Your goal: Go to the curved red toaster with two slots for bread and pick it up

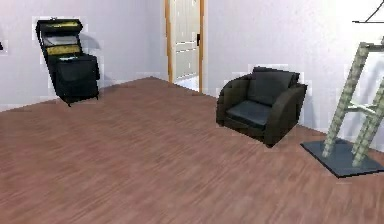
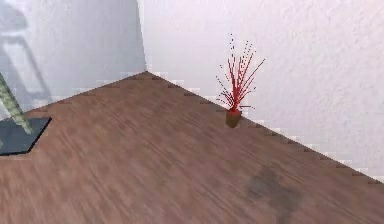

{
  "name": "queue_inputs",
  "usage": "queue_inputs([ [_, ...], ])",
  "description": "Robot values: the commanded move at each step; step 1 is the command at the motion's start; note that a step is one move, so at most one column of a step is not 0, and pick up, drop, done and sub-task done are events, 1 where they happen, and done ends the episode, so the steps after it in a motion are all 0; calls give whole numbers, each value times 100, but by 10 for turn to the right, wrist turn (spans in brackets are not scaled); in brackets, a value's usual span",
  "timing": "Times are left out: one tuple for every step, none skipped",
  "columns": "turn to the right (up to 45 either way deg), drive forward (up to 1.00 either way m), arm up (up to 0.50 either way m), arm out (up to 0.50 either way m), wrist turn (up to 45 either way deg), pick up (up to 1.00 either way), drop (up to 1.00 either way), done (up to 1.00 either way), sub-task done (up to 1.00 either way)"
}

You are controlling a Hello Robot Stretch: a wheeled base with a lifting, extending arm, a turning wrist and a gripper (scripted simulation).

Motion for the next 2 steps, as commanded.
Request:
queue_inputs([
  [-30, 0, 0, 0, 0, 0, 0, 0, 0],
  [-30, 0, 0, 0, 0, 0, 0, 0, 0],
])
